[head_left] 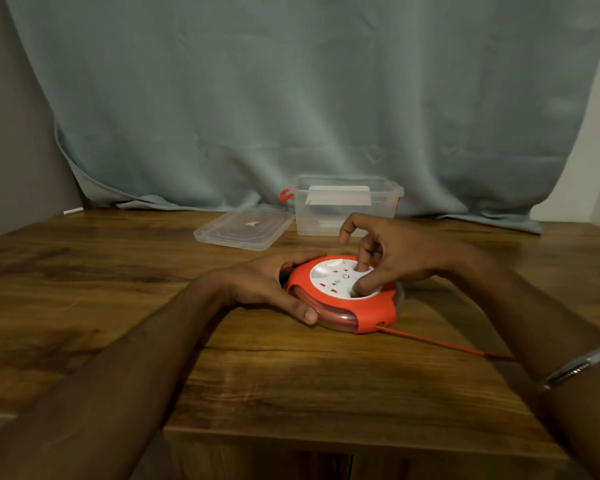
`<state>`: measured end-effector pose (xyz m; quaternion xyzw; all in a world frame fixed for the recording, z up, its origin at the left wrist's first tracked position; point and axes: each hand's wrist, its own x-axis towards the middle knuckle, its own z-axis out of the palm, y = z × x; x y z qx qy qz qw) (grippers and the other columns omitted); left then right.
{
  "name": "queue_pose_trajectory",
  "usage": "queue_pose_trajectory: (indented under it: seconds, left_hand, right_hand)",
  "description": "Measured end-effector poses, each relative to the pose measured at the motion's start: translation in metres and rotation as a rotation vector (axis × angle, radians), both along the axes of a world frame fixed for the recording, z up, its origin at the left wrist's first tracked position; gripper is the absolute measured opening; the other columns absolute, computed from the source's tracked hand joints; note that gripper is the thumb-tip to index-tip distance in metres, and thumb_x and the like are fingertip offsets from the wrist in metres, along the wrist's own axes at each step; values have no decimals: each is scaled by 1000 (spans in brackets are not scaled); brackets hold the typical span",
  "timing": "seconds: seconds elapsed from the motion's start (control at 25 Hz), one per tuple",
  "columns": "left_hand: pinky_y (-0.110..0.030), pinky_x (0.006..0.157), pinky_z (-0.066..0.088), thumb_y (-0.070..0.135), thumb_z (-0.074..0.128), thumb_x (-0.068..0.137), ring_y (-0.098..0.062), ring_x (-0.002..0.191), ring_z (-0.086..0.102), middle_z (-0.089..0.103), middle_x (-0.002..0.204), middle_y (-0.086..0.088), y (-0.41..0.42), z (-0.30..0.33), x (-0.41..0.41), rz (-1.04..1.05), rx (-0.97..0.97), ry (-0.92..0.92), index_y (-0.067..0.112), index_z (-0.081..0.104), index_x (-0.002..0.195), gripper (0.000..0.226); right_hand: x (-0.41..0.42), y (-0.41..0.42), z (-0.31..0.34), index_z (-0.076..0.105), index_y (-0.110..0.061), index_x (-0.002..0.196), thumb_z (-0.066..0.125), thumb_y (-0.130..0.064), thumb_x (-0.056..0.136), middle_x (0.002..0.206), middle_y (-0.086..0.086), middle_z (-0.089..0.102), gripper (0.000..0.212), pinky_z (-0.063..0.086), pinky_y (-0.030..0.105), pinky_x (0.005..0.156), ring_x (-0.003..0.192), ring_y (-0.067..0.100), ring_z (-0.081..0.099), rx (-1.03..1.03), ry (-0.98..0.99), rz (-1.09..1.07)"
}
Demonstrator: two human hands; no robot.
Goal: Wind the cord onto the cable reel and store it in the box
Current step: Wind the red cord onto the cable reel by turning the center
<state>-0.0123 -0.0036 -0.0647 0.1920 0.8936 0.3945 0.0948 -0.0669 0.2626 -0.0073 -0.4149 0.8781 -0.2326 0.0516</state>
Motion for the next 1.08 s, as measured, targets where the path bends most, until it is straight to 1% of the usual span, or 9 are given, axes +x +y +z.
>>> queue_pose_trajectory:
  seconds: [0.12,0.24,0.32,0.6,0.72,0.8,0.84,0.92,1.08]
  left_hand:
    - [-26,121,36,46,99,56,2,142,45,44,159,23,0,0,1,12,-11,12,41,32,162,126]
    - [-14,112,39,35,100,63,11,134,46,45,155,24,2,0,1,17,-4,4,40,30,164,123]
    - [-14,110,40,41,100,59,8,136,46,45,156,23,2,0,1,17,1,4,41,30,164,126]
    - [-31,121,41,43,99,58,0,139,51,49,156,21,2,-1,-1,22,26,10,41,32,162,124]
    - [-35,121,42,41,100,59,-2,138,52,51,153,21,2,-1,-1,25,19,1,40,33,162,122]
    - [-36,123,40,43,100,58,-3,140,51,50,156,21,1,-1,-2,21,20,5,39,32,163,126]
    - [-37,124,38,46,101,56,-3,142,50,49,157,20,1,-2,-2,16,18,4,39,31,164,128]
    - [-38,125,36,54,102,50,-6,145,47,46,160,19,-1,-2,-3,2,14,-13,39,30,164,136]
    - [-41,127,33,62,101,45,-9,149,42,41,164,17,-1,-2,-4,-27,-17,-29,41,27,165,142]
  right_hand:
    - [5,-5,-2,62,-25,103,96,-27,67,71,-1,74,49,43,20,54,57,2,61,6,75,-33]
    - [4,-9,-2,67,-19,74,92,-40,68,61,-7,65,33,44,33,61,55,2,55,56,129,-62]
    - [4,-11,-4,65,-18,59,88,-44,72,53,-10,61,38,44,34,62,54,1,55,84,135,-59]
    - [6,-27,-12,50,-16,40,79,-45,87,40,-3,44,62,35,35,54,44,11,42,53,261,-19]
    - [6,-23,-9,63,-19,54,80,-35,88,50,-6,58,41,43,34,58,49,5,51,2,217,32]
    - [4,-11,-2,74,-18,81,82,-13,84,79,-4,75,10,45,22,61,58,-4,59,-50,131,72]
    - [2,-5,2,74,-16,96,81,-2,81,97,-2,77,22,43,12,60,61,-8,60,-43,86,78]
    - [-2,5,6,69,-16,114,80,6,79,116,-6,74,43,41,11,56,57,-6,57,14,6,80]
    - [-13,8,3,61,-23,118,85,4,78,123,-6,77,53,42,18,53,53,5,45,34,-118,119]
